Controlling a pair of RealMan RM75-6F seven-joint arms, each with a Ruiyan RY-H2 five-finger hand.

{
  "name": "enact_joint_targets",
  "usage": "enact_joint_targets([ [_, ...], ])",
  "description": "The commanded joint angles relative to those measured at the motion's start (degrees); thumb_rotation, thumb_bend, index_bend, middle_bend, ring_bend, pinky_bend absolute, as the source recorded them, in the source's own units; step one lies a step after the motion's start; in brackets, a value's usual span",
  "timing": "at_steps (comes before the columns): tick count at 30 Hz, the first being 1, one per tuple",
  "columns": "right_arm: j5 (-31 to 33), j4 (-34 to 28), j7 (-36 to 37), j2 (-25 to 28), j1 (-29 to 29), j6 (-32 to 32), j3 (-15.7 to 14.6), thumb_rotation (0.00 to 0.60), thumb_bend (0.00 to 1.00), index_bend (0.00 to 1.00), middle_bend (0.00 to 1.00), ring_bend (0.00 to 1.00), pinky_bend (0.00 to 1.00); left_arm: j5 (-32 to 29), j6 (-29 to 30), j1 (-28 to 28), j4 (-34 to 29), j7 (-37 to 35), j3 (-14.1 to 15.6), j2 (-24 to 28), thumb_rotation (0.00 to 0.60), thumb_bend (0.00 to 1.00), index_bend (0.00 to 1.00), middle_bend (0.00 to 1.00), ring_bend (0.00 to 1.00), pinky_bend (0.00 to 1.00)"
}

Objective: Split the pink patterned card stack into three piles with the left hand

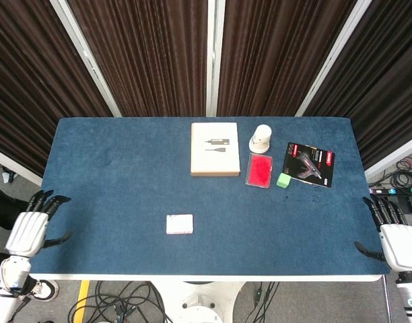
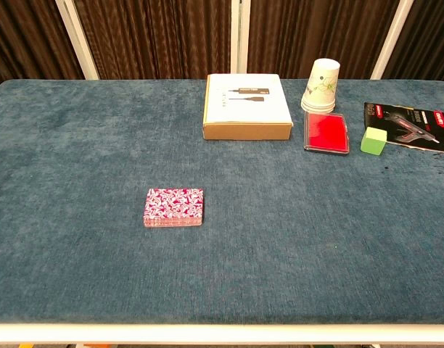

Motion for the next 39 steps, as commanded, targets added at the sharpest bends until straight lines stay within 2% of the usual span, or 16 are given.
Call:
enact_joint_targets([
  [1,-0.08,0.11,-0.1,-0.19,0.13,-0.13,0.01,0.6,0.08,0.0,0.0,0.0,0.0,2.11,-2.38,-2.47,0.28,1.43,0.24,-0.87,0.6,0.17,0.21,0.2,0.06,0.05],
  [9,0.56,-0.03,-0.88,-0.07,0.16,-0.62,0.03,0.6,0.08,0.0,0.0,0.0,0.0,2.99,-10.11,-8.78,0.29,-1.75,-0.49,-1.8,0.6,0.17,0.21,0.21,0.06,0.05],
  [15,1.44,-0.25,-0.93,-0.18,0.57,-1.6,0.33,0.6,0.08,0.0,0.0,0.0,0.0,1.29,-14.24,-12.7,-0.01,-2.37,-2.18,-5.44,0.6,0.17,0.21,0.21,0.06,0.05],
  [24,2.56,0.62,0.24,-0.21,1.19,-2.57,1.07,0.6,0.08,0.0,0.0,0.0,0.0,-4.08,-19.78,-15.8,-3.04,5.93,-2.62,-10.36,0.6,0.17,0.21,0.22,0.06,0.06],
  [33,3.28,1.15,1.15,0.23,1.26,-2.55,1.62,0.6,0.08,0.0,0.0,0.0,0.0,-6.95,-21.95,-18.28,-4.41,11.3,-3.05,-15.09,0.6,0.17,0.21,0.23,0.06,0.06],
  [39,3.62,1.25,1.5,0.45,1.41,-2.66,1.95,0.6,0.08,0.0,0.0,0.0,0.0,-11.4,-23.95,-20.01,-4.74,14.26,-4.2,-18.56,0.6,0.17,0.21,0.24,0.07,0.06],
])
